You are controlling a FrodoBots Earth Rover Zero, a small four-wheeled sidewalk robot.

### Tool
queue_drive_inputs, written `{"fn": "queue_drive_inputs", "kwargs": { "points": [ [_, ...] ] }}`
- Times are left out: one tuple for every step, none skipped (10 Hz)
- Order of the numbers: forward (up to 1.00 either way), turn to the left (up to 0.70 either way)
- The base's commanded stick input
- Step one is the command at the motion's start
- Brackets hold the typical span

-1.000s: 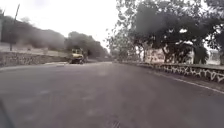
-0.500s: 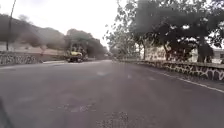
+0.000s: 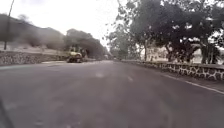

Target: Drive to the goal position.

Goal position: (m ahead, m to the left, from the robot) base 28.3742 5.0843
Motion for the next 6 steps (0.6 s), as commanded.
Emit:
{"fn": "queue_drive_inputs", "kwargs": {
  "points": [
    [0.7, 0.27],
    [0.7, 0.27],
    [0.7, 0.22],
    [0.7, 0.02],
    [0.7, 0.0],
    [0.7, 0.0]
  ]
}}
